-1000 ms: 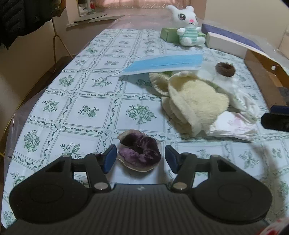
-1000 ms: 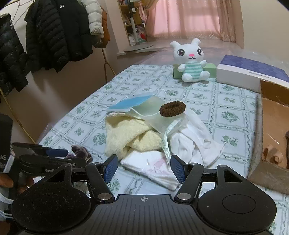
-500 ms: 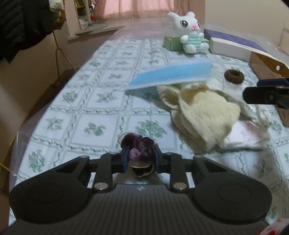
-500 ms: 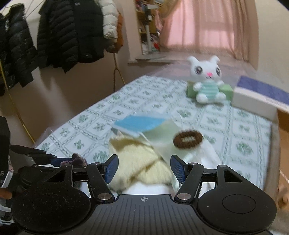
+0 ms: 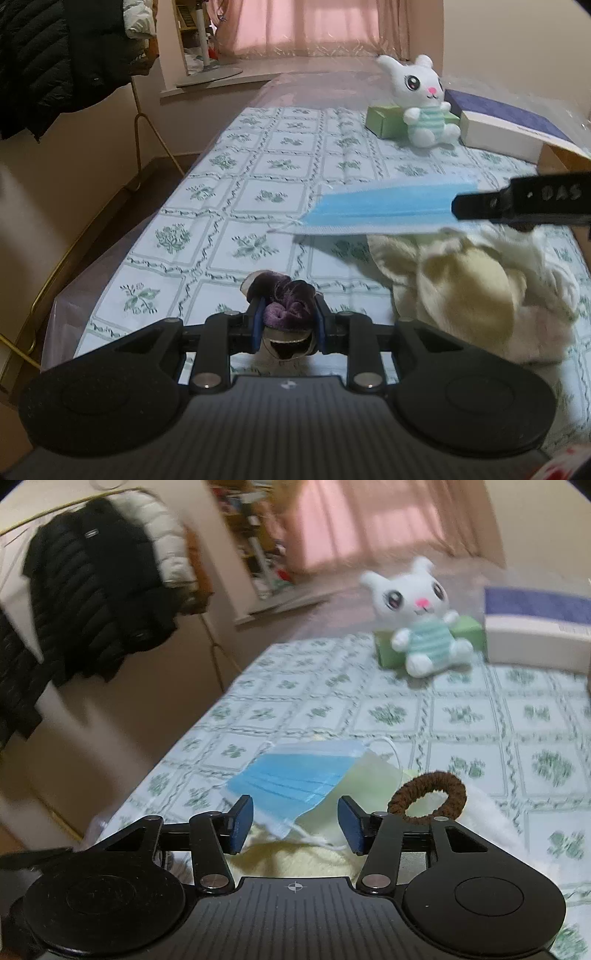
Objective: Organize soft objects
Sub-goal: 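Grasp the purple scrunchie with the left tool while the right tool grasps the blue mask, then carry scrunchie and blue mask into the cardboard tray and release both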
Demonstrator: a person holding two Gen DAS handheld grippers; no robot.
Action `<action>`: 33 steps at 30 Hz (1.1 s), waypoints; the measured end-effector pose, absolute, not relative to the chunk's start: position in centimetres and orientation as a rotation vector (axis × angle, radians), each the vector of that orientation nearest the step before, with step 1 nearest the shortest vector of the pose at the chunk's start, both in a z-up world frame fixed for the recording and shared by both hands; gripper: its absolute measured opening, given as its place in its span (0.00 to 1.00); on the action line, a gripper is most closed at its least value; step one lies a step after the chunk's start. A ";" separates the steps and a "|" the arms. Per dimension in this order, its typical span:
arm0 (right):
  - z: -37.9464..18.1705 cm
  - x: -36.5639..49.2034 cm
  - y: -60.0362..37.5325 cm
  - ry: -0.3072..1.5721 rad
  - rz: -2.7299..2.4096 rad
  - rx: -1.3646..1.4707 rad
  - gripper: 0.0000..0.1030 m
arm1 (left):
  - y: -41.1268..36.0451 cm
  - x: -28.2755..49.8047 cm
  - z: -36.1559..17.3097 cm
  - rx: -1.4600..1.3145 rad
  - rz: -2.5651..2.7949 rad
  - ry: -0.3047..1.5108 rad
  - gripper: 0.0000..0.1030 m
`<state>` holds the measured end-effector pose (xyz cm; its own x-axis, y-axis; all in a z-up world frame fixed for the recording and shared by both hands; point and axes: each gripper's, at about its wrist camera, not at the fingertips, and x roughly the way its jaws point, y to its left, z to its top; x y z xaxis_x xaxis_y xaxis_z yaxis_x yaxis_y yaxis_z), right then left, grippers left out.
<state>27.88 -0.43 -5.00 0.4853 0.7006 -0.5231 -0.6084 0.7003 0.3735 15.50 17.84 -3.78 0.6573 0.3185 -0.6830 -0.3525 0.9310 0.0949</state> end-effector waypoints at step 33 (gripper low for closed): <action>3.3 24.4 -15.7 0.493 0.722 0.766 0.00 | 8.9 15.3 4.9 0.058 0.217 0.605 0.25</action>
